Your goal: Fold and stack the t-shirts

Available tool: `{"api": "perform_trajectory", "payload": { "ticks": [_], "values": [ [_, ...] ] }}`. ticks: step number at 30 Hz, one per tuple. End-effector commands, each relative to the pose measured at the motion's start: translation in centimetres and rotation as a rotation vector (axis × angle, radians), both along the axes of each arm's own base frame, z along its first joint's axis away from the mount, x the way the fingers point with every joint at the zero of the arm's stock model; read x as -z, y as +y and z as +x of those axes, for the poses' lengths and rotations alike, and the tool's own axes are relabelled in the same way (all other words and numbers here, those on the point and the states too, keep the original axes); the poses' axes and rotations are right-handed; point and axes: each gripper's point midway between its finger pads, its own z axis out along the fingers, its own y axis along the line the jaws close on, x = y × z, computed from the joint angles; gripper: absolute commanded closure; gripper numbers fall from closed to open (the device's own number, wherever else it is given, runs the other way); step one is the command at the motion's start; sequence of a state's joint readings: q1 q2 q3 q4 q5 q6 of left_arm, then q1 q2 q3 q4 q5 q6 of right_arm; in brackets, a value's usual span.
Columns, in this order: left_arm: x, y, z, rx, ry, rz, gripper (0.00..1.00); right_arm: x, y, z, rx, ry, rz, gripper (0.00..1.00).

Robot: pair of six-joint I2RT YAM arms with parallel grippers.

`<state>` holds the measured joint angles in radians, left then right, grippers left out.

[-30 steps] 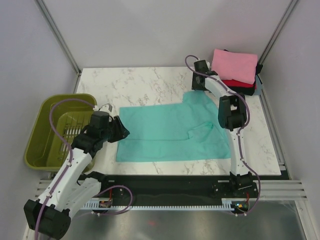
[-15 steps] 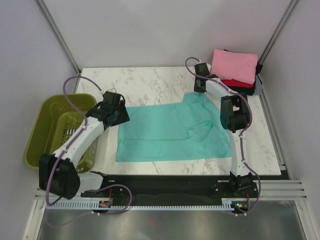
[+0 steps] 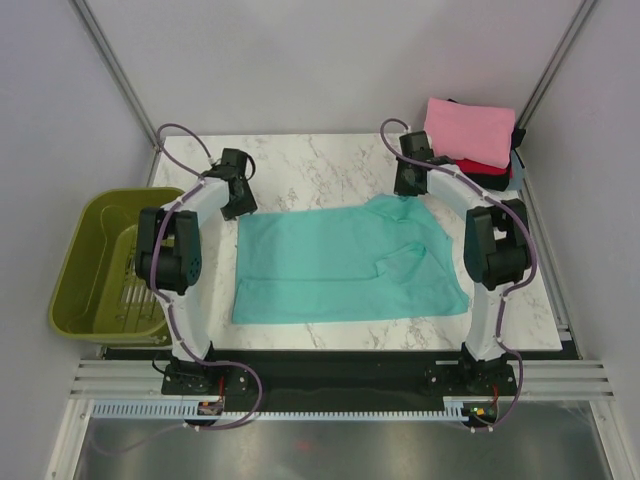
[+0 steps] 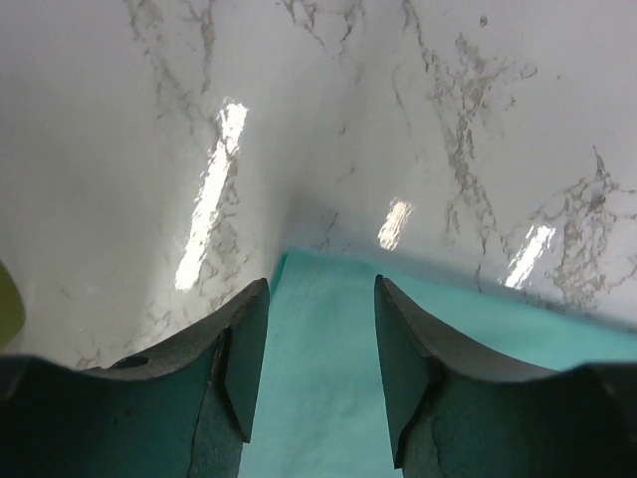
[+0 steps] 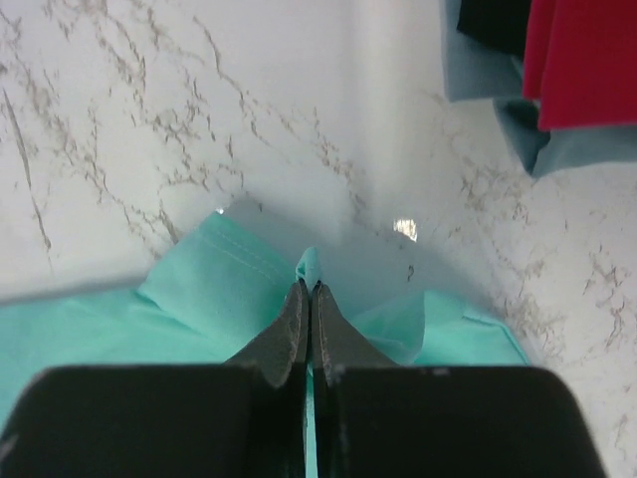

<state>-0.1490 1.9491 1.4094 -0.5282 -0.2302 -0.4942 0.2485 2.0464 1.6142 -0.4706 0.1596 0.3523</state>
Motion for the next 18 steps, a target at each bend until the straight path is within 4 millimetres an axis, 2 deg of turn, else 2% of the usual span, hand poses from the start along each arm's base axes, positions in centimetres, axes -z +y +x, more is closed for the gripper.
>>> {"api": "perform_trajectory", "payload": {
  "ticks": [1,5,13,18],
  "values": [
    [-0.6,-0.2,3.9,0.03,-0.081,0.018,0.46,-2.2,1.4,-1.0,-0.025,-0.052,0.057,1.0],
    [0.7,0.7,4.1,-0.034,-0.034,-0.017,0.47,-2.4,1.4,-2.4,-0.031,-0.056,0.067,1.0],
    [3.3,0.8,3.5,-0.029,0.022,-0.009,0.55,-1.4,1.1,-3.1,-0.036,-0.036,0.058,1.0],
    [3.3,0.5,2.7,-0.041,0.026,-0.034,0.59,-1.0,0.9,-3.0,-0.031,-0.032,0.046,1.0]
  ]
}}
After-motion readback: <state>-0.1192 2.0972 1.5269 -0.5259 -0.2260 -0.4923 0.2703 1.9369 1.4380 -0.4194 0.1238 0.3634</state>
